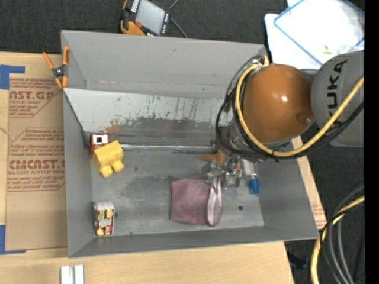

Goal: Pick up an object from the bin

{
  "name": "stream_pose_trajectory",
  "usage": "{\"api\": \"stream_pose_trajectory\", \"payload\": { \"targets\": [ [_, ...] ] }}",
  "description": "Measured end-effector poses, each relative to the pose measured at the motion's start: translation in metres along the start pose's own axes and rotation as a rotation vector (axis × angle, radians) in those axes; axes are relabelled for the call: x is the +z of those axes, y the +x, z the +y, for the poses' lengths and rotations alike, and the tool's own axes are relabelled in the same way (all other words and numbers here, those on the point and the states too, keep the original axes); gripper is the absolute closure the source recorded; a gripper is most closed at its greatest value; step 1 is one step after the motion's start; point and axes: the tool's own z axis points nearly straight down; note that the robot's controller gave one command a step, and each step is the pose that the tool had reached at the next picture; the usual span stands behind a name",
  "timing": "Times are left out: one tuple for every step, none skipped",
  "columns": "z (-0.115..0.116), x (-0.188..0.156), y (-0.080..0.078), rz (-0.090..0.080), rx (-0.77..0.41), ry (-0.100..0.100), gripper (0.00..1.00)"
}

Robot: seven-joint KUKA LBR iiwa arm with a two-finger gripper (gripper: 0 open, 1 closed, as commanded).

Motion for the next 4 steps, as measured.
{"api": "stream_pose_trajectory", "payload": {
  "targets": [
    [0.012,0.027,-0.006,0.001,0.39,-0.005,1.0],
    [0.008,-0.018,0.013,-0.004,0.189,0.004,1.0],
    [0.003,0.036,0.013,-0.001,0.107,-0.013,1.0],
    [0.019,0.064,0.022,-0.007,-0.02,0.002,1.0]
  ]
}}
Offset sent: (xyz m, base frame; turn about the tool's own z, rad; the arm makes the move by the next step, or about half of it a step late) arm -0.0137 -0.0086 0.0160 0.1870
